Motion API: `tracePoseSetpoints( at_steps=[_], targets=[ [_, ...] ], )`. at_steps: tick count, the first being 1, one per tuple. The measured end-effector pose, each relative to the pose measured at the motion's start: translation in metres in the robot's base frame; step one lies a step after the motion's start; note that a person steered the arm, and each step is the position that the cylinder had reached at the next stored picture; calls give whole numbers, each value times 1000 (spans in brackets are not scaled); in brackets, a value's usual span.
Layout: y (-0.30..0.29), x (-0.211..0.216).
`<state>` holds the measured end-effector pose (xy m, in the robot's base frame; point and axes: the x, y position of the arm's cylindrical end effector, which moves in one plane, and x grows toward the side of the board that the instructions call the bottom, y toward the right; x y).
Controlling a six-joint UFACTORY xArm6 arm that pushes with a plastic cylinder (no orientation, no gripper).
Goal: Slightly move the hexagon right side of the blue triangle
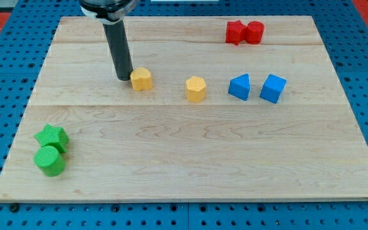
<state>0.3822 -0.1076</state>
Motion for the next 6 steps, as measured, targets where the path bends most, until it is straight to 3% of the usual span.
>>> tracePoseSetpoints(
  at_steps=[2,3,6],
  targets=[
    [10,67],
    [93,79],
    [115,60]
  ],
)
